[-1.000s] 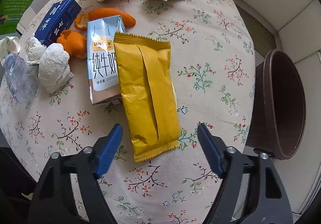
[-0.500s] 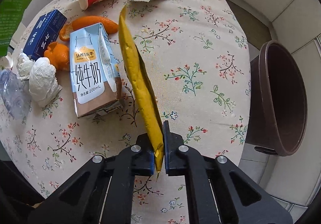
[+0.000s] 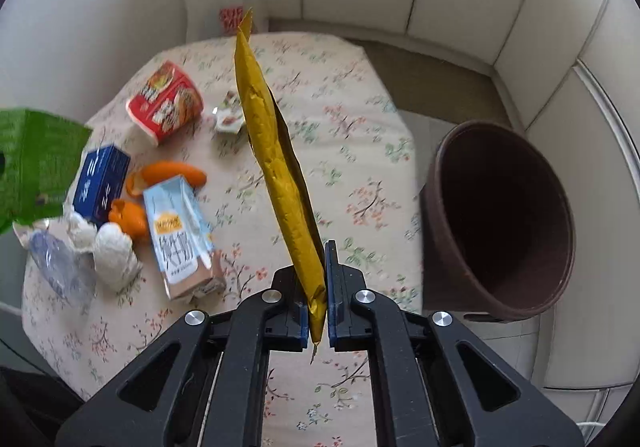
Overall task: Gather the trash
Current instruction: 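Carry the yellow wrapper over the brown bin and open the right gripper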
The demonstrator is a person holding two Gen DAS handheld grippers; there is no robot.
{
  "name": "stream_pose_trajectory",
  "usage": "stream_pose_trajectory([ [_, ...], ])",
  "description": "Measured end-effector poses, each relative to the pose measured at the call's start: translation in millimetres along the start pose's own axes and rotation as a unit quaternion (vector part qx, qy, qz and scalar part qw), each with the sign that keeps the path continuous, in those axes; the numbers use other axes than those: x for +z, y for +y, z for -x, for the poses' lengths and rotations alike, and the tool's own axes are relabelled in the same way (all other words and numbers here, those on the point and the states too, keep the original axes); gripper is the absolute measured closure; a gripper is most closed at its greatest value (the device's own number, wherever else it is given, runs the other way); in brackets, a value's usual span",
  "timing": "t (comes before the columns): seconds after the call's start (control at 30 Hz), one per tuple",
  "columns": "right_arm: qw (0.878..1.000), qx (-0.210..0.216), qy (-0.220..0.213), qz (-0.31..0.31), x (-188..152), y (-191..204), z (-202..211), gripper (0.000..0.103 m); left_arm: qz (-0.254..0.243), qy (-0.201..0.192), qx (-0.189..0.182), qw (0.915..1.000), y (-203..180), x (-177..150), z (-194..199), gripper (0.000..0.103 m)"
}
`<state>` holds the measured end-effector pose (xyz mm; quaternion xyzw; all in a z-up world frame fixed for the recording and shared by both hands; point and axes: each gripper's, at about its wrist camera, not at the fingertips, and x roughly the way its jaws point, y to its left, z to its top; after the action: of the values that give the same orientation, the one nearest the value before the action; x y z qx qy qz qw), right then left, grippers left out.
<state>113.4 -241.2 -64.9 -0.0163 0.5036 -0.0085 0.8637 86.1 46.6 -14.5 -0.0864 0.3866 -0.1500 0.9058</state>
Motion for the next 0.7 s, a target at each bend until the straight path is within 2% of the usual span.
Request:
stream_pose_trajectory([
  [0.1,0.998,-0.004,-0.04,-0.044,10.3,-31.7,14.3,0.097,-0.003,0.003,-0.003,1.0,-6.2,-0.1,-5.2,0.099],
  [0.23,0.99,-0.046,-0.08,-0.102,18.1,-75.6,24.1,0.097,-0.006,0.008,-0.006,0.9999,-15.6,0.4,-12.6,0.099],
  [0.33,0.982,-0.07,-0.096,-0.149,20.3,-104.2,26.8,0.097,-0.007,0.01,-0.009,0.9999,-23.7,0.8,-19.4,0.099],
  [0.47,0.966,-0.129,-0.111,-0.194,15.6,-134.0,23.1,0.097,-0.012,0.011,-0.017,0.9997,-39.6,1.0,-29.5,0.099],
  [0.63,0.952,-0.176,-0.105,-0.23,8.7,-155.4,17.1,0.093,-0.024,0.015,-0.026,0.9993,-64.5,0.4,-45.1,0.099],
  [0.67,0.949,-0.184,-0.105,-0.232,7.5,-158.7,18.5,0.088,-0.026,0.014,-0.029,0.9992,-69.8,0.5,-47.7,0.099],
  [0.7,0.947,-0.189,-0.109,-0.235,7.2,-160.4,20.2,0.073,-0.026,0.014,-0.032,0.9991,-74.4,0.5,-50.0,0.099],
])
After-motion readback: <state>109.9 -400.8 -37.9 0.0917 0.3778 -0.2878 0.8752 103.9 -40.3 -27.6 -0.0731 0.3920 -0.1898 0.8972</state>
